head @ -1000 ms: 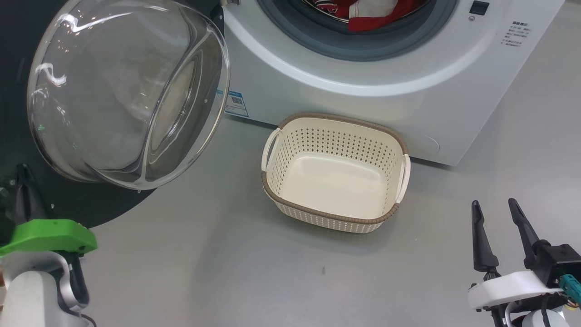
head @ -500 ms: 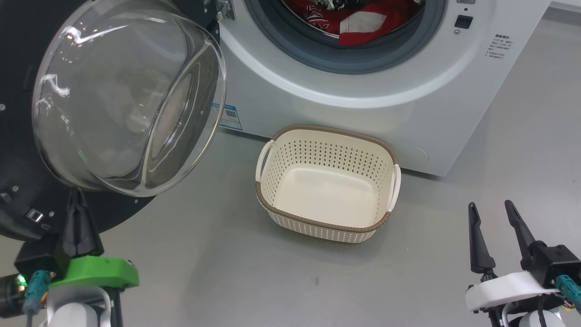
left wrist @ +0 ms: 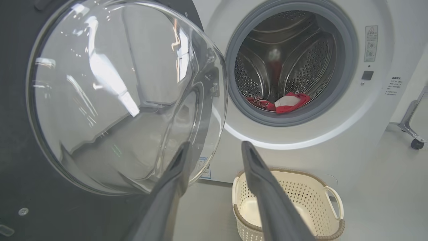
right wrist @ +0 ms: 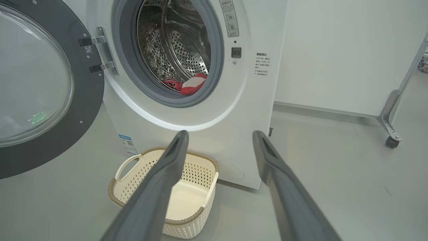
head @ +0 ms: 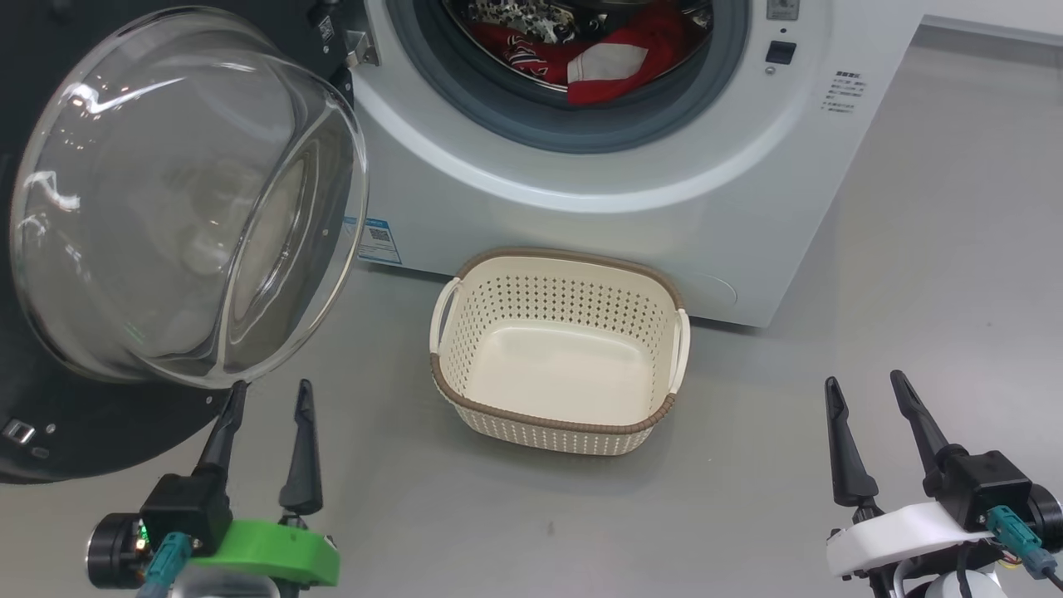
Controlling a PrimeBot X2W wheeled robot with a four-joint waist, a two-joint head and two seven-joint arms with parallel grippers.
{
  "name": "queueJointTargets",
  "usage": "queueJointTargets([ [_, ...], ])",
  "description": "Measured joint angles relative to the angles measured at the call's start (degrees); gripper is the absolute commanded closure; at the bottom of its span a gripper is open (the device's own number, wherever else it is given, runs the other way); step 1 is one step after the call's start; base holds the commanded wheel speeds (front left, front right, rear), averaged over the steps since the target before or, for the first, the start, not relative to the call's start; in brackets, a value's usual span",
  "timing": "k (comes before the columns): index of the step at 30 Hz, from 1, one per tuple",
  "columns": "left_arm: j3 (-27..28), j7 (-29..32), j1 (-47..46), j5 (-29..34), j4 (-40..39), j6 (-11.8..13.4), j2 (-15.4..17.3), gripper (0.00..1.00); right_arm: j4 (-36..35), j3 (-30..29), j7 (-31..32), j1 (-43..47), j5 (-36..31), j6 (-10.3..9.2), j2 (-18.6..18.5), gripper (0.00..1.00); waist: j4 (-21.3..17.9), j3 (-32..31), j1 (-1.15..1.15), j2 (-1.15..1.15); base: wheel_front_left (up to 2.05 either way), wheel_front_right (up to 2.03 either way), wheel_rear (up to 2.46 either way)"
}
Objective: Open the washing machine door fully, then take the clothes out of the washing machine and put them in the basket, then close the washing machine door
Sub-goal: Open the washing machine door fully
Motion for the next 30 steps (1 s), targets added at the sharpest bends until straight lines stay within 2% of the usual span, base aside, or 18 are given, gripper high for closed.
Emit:
queueJointTargets([
  [10, -1.2, 1.0, 0.6, 0.2, -1.7, 0.1, 0.0, 0.00, -0.4, 0.6, 0.0, 0.0, -0.2, 0.00, 0.5, 0.00, -3.8, -0.4, 0.00, 0.00, 0.00, 0.00, 0.00],
  [30, -1.9, 3.4, 1.5, -0.2, -2.2, 1.2, 0.1, 0.00, -0.8, 0.7, 0.0, 0.1, -0.2, -0.52, 1.2, 0.00, -13.8, -1.3, 0.00, 0.00, 0.00, 0.00, 0.00],
])
